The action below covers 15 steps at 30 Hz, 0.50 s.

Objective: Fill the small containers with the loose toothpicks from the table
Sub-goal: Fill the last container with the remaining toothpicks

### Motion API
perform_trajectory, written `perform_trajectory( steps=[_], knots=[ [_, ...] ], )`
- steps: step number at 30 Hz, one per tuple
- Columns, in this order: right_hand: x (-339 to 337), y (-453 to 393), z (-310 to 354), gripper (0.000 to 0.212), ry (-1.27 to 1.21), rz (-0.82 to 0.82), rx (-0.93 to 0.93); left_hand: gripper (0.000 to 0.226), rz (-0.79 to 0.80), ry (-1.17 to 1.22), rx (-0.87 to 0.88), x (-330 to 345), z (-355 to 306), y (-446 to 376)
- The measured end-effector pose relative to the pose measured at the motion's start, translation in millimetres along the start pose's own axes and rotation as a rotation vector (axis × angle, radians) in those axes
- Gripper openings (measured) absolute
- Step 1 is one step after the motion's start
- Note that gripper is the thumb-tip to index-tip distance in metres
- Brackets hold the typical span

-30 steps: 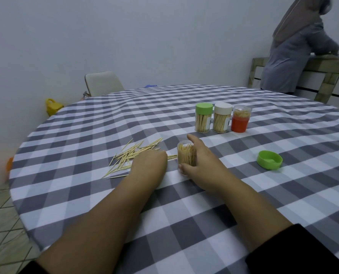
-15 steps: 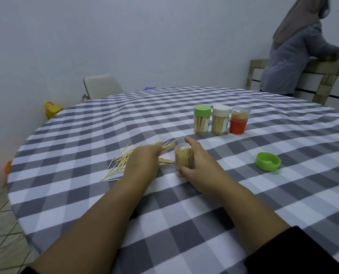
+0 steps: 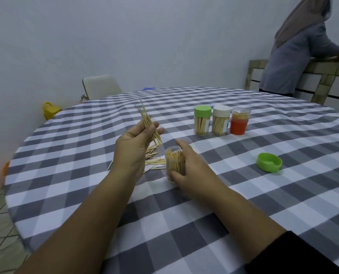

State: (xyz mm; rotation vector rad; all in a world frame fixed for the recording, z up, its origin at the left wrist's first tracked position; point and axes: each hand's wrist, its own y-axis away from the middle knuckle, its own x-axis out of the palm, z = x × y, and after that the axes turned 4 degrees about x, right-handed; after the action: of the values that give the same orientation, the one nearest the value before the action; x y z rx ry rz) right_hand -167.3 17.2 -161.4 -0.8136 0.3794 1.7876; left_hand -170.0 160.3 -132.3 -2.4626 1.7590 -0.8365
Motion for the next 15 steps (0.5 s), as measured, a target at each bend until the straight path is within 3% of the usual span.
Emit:
perform_trajectory(
  steps=[7, 15],
  knots=[
    [5.6, -1.0, 0.0, 0.080, 0.012, -0.004, -0.010, 0.017, -0.030, 0.230, 0.002, 4.8, -3.1, -1.6],
    [10.6, 0.0, 1.1, 0.100, -0.031, -0.052, 0.028, 0.016, 0.031, 0.079, -0.136, 19.4, 14.5, 9.8]
  ],
)
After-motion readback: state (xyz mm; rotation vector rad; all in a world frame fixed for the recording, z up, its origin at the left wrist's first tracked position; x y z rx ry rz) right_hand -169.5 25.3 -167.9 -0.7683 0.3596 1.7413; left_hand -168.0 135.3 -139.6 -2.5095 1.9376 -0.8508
